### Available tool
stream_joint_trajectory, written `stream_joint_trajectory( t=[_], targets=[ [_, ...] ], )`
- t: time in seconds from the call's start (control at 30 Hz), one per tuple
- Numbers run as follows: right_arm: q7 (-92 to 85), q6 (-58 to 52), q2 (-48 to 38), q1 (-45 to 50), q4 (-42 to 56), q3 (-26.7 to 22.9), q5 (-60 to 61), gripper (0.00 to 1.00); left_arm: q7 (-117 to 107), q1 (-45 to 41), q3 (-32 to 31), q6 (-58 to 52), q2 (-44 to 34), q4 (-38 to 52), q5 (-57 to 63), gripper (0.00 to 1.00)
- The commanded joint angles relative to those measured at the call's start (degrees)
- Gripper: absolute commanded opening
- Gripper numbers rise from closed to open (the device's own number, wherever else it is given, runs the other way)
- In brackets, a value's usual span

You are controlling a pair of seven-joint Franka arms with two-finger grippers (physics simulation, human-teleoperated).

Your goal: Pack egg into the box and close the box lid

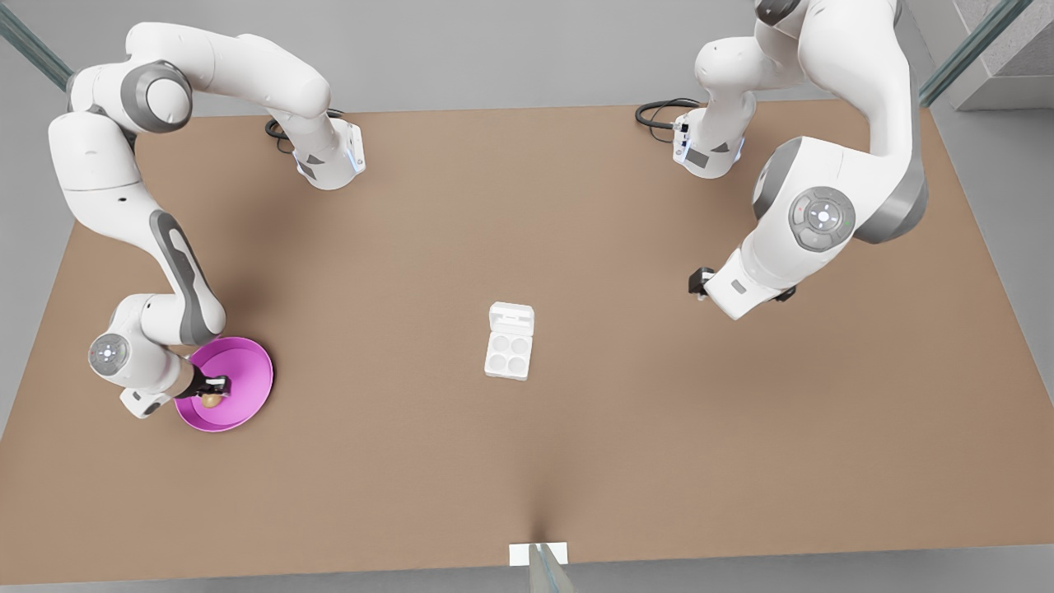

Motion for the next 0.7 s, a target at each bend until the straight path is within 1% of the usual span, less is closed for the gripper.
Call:
stream_joint_trajectory(
  t=[0.0,0.13,0.27,0.4,0.43,0.47,0.53,0.57,0.6,0.67],
  targets=[
    [0.21,-2.86,-1.40,0.29,-0.09,0.06,0.00,0.56,0.13,0.01,-0.04,-0.09,-0.08,-0.01,0.03,1.00],
    [0.30,-6.90,-4.39,0.64,-0.17,0.68,0.09,0.55,0.13,0.45,0.13,-0.09,-0.16,0.17,0.03,1.00],
    [7.95,-13.23,-8.35,9.43,-0.09,0.33,5.63,0.55,0.04,0.98,0.31,0.26,0.19,-0.01,0.03,1.00],
    [11.11,-14.64,-9.75,15.75,0.35,-1.08,9.67,0.56,0.04,1.51,0.31,0.00,0.10,0.08,0.03,1.00],
    [11.11,-14.38,-9.75,19.97,0.62,-4.68,12.92,0.56,0.04,1.42,0.31,0.09,0.19,0.17,0.03,1.00],
    [11.55,-14.11,-9.75,26.12,0.79,-9.07,17.66,0.56,-0.05,1.42,0.40,0.18,0.28,0.17,0.11,1.00],
    [12.08,-14.11,-9.49,42.82,3.51,-22.52,28.04,0.56,-0.05,1.59,0.48,0.18,0.28,0.08,0.03,1.00],
    [12.87,-14.47,-9.32,47.92,4.22,-26.12,31.03,0.56,-0.14,1.68,0.48,0.18,0.28,-0.09,0.03,1.00],
    [13.13,-14.73,-9.31,51.17,5.01,-28.41,32.78,0.56,-0.14,1.59,0.57,0.18,0.28,-0.09,0.03,1.00],
    [15.15,-15.08,-8.00,56.19,7.56,-30.61,36.04,0.56,-0.14,1.59,0.57,0.00,0.28,-0.27,0.03,1.00]
  ],
)
